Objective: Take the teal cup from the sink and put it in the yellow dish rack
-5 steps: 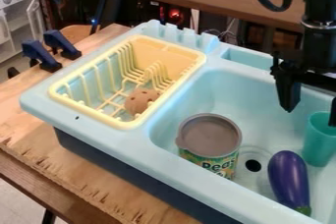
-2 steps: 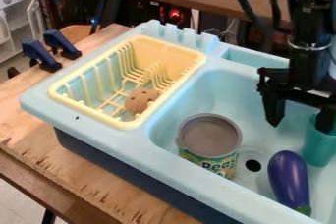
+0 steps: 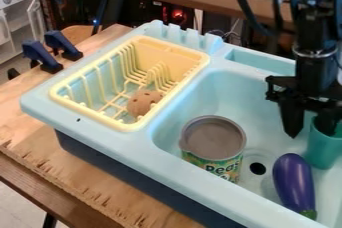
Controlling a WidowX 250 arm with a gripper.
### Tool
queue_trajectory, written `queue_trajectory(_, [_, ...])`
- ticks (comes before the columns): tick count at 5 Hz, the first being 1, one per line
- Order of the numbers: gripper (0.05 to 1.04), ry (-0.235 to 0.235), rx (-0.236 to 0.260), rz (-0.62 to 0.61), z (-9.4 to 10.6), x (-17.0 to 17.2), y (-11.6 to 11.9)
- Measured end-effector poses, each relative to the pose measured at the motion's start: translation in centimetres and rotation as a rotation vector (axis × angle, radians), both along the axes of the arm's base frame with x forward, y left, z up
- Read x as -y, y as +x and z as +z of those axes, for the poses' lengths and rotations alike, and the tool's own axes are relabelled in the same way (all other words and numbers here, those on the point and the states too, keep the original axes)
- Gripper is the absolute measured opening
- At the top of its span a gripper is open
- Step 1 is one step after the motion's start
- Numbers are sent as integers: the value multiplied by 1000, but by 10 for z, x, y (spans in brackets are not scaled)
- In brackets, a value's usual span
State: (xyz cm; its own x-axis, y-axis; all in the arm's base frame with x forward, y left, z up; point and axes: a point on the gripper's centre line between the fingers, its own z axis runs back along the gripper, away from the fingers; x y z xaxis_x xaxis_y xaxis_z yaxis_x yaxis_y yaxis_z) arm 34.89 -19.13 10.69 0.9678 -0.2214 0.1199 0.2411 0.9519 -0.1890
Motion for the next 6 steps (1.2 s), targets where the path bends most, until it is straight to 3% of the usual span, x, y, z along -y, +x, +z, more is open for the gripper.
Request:
queue_trajectory(2, [158,-14,-17,-39,0,9,-7])
queue_trajectory(3, [141,-2,-49,-60,1,11,-15])
queue_trajectory(4, [141,-26,-1,-64,26,9,-19])
queue_trajectory(5, [141,-84,53,-58,48,4,-28])
queue_trajectory(6, [141,-95,134,-35,80,-9,-40])
